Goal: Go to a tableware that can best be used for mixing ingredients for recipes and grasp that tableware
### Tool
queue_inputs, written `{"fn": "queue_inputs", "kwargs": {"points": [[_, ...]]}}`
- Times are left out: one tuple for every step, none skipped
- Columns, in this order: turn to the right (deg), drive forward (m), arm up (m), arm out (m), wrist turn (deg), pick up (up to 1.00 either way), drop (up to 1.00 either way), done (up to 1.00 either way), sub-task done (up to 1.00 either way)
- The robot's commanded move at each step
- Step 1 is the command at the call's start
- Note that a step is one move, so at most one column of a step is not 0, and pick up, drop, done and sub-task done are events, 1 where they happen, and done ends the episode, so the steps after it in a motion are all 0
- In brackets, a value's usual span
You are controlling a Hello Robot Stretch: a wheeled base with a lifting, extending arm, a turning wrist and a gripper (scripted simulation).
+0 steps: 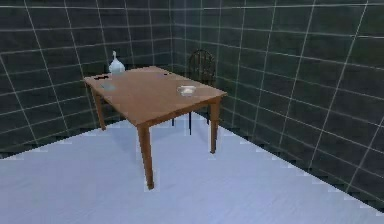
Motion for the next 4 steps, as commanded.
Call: {"fn": "queue_inputs", "kwargs": {"points": [[12.0,0.0,0.0,0.0,0.0,0.0,0.0,0.0,0.0],[0.0,0.85,0.0,0.0,0.0,0.0,0.0,0.0,0.0],[-45.0,0.0,0.0,0.0,0.0,0.0,0.0,0.0,0.0],[-45.0,0.0,0.0,0.0,0.0,0.0,0.0,0.0,0.0]]}}
